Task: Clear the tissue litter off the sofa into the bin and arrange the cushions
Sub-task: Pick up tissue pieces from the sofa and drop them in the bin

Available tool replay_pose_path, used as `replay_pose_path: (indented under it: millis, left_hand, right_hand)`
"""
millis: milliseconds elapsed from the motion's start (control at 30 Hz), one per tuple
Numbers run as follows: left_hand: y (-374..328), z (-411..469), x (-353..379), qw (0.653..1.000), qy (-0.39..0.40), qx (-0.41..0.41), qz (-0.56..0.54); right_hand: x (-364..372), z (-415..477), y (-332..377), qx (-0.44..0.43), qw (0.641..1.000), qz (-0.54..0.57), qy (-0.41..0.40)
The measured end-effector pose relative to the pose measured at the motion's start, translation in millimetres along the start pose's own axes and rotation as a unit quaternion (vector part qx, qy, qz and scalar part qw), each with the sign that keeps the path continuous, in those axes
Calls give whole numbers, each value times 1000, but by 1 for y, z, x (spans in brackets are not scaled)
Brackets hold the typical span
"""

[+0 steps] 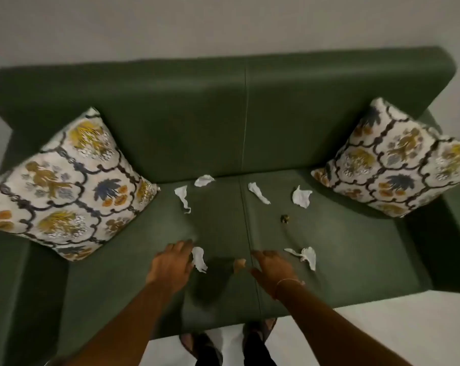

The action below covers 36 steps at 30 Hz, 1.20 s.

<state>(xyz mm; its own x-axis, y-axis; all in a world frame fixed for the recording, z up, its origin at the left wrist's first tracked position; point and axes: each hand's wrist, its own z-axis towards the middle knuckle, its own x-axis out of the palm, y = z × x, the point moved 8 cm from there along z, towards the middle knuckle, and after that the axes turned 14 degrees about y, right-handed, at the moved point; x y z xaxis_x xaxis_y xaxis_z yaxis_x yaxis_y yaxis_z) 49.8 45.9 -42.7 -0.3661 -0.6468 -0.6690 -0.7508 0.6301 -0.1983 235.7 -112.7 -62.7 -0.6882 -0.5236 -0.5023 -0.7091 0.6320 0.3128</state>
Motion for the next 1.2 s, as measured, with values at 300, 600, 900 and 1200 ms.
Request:
replay_pose_path:
  millis: [300, 600, 900, 1200]
  left_hand:
    - [30, 110, 98, 998, 32, -11, 44]
    - [22, 111, 78, 997, -79, -6, -17]
    - [43, 143, -36, 983, -152, -96, -48]
    - [67, 220, -48, 967, -151, -175, -107]
  right_hand:
    - [86, 120, -14, -29, 998, -46, -40]
    - [68, 103, -32, -58, 988, -3, -145]
    - [8, 40, -173, 113, 945, 92, -293]
    - [39, 64, -196, 154, 943, 150, -252]
